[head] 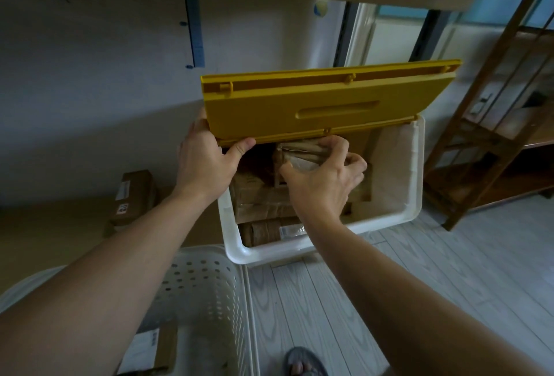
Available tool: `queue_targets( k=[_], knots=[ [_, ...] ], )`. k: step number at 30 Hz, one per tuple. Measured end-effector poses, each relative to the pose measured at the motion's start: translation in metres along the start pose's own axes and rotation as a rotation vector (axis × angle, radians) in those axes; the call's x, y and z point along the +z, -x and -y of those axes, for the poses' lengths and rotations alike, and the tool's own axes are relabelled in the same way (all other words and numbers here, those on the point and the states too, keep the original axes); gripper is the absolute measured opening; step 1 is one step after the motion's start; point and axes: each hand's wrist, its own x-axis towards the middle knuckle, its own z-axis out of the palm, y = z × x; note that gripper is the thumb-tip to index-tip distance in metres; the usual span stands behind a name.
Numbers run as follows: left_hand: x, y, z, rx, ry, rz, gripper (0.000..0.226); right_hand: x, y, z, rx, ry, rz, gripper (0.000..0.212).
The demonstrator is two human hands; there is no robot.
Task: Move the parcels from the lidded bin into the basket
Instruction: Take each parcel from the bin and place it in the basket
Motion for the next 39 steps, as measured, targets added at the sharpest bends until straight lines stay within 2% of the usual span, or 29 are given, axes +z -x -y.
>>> queue_targets(
  k=[4,7,9,16,23,27,36,39],
  knots=[
    [0.000,0.001,-0.003,0.011,0.015,0.012,0.079,0.002,0.005,-0.003,-0.029,0.017,0.035,0.086],
    [0.002,0.000,-0.002,0.027,0.037,0.013,0.071,0.014,0.010,0.001,-0.008,0.032,0.028,0.102],
    [0.003,0.000,-0.001,0.039,0.040,0.010,0.067,0.020,0.006,0.002,0.018,0.034,0.014,0.105],
    [0.005,-0.001,0.000,0.050,0.064,0.001,0.064,0.024,-0.005,0.003,0.048,0.053,-0.033,0.092],
    [0.003,0.001,-0.002,0.032,0.007,-0.037,0.073,0.016,-0.001,0.005,0.059,0.035,-0.033,0.084],
    [0.002,-0.001,-0.001,0.040,-0.008,-0.040,0.064,0.005,0.004,0.003,0.057,0.016,-0.029,0.084],
    [0.000,-0.002,0.001,0.022,0.040,0.039,0.070,-0.036,0.020,-0.005,-0.023,0.001,-0.014,0.082],
    [-0.001,-0.002,0.002,0.008,0.041,0.053,0.065,-0.054,0.025,-0.012,-0.029,-0.029,-0.013,0.083]
  ],
)
